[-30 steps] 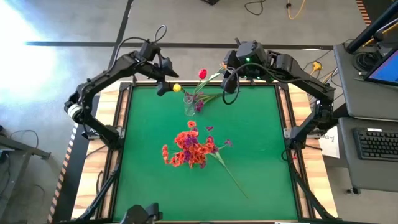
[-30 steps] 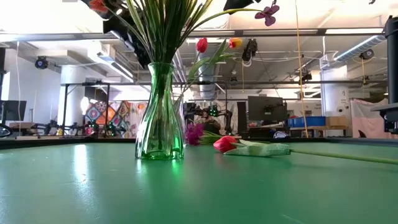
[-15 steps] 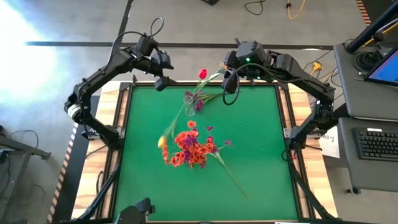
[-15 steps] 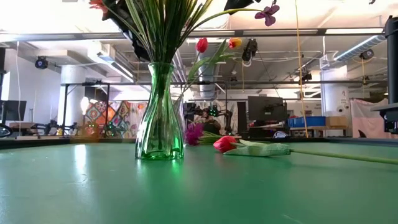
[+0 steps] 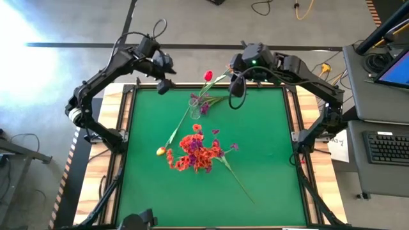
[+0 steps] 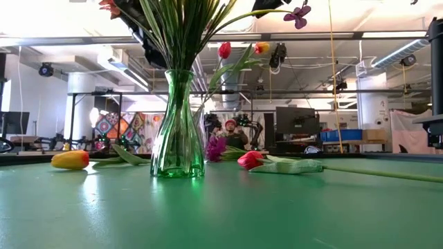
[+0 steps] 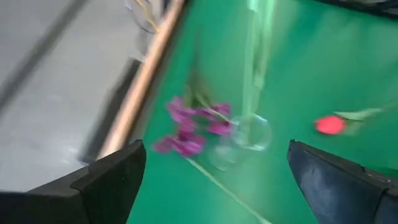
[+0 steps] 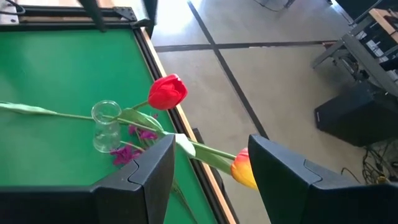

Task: Sort flowers into vase by color
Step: Put the yellow tulip into the transparent vase

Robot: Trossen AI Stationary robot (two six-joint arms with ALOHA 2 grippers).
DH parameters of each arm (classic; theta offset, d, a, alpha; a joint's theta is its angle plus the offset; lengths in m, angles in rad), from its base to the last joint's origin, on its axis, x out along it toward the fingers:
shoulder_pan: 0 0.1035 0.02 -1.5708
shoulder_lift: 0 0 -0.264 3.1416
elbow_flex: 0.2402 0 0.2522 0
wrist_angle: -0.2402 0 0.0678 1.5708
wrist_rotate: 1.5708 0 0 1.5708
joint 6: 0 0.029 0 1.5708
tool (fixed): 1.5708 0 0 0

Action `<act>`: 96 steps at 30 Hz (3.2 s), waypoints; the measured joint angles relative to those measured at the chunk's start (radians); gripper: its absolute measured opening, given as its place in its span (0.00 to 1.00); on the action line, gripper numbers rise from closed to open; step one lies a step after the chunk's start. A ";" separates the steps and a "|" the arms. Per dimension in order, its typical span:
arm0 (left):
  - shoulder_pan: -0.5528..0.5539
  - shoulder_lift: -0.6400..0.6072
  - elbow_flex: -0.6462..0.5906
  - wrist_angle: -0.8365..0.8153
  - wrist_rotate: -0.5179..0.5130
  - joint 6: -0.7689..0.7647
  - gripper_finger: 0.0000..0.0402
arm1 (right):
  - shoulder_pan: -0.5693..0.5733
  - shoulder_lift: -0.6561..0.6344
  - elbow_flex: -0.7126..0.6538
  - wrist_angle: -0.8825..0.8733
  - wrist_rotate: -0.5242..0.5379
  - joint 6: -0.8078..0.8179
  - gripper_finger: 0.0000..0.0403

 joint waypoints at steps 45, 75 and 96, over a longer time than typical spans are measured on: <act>-0.463 -0.021 -0.859 0.551 -0.563 -0.868 0.88 | 0.000 0.045 -0.003 0.033 0.000 0.017 0.49; -0.584 0.035 -0.857 0.513 -0.629 -1.014 0.44 | 0.003 0.044 -0.003 0.025 -0.002 0.053 0.49; -0.583 0.005 -0.782 0.430 -0.636 -0.901 0.00 | 0.003 0.043 -0.003 0.041 -0.003 0.024 0.49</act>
